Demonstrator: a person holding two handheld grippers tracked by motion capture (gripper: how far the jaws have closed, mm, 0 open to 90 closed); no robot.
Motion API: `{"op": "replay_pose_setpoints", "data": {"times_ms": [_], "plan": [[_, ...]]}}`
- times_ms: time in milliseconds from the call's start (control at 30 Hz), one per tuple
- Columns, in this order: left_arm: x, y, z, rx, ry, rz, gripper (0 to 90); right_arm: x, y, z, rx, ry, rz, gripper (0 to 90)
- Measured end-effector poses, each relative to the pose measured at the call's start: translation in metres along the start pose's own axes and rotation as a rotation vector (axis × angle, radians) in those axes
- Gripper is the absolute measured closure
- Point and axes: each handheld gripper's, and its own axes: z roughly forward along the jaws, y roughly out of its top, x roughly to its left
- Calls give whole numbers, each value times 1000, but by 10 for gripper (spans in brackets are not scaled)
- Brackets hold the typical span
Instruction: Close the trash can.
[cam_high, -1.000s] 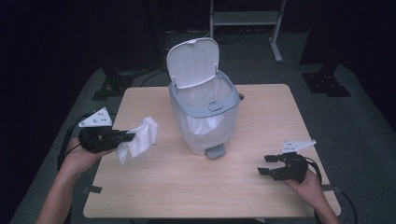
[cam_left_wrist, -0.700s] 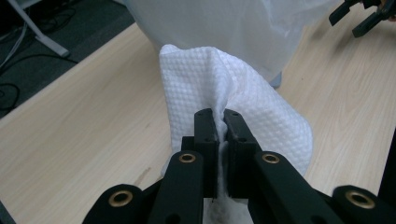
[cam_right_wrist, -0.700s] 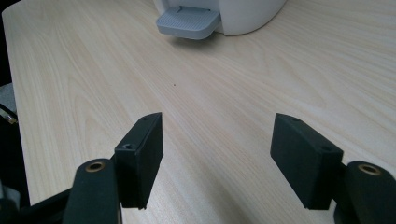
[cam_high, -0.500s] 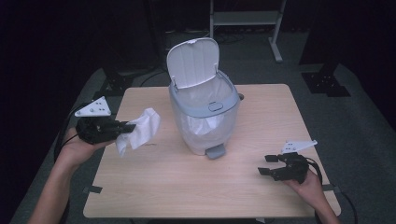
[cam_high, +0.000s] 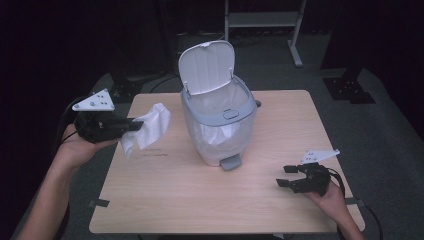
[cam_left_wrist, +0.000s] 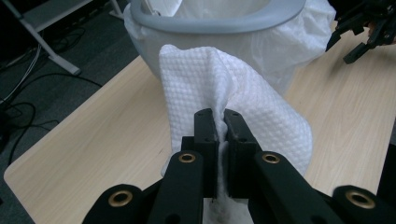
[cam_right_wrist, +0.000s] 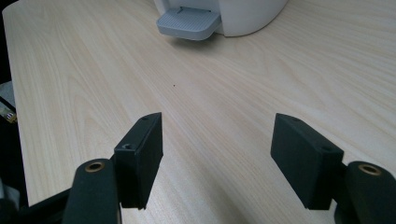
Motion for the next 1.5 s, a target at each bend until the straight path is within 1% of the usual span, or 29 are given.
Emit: {"op": "replay_pose_setpoints", "data": {"times_ms": [67, 167, 433, 533, 667, 733, 833, 1067, 1100, 1333, 1500], "plan": [[1, 5, -1, 8, -2, 7, 850, 0, 0, 0, -2, 3, 1, 330], [1, 11, 0, 3, -4, 6, 850, 0, 0, 0, 1, 4, 2, 330], [4, 25, 2, 9, -8, 24, 848, -2, -1, -2, -5, 4, 5, 330], [5, 33, 3, -1, -11, 26, 847, -3, -1, -3, -9, 4, 13, 330], [5, 43, 4, -1, -15, 37, 848, -3, -1, -2, -8, 2, 8, 329], [5, 48, 6, 10, -16, 43, 848, -3, -1, -1, -5, 2, 5, 328], [5, 55, 8, 15, -22, 53, 848, -3, -1, 0, 3, -1, 2, 327], [6, 69, 14, 20, -27, 62, 846, -4, -1, -4, -10, -7, 6, 326], [7, 71, 15, 21, -26, 70, 846, -4, -2, -4, -12, -6, 9, 326], [9, 82, 25, 23, -45, 80, 845, -4, -2, -2, -2, -9, 3, 325], [11, 90, 33, 33, -61, 93, 844, -4, -3, -3, -2, -11, 8, 324]]}}
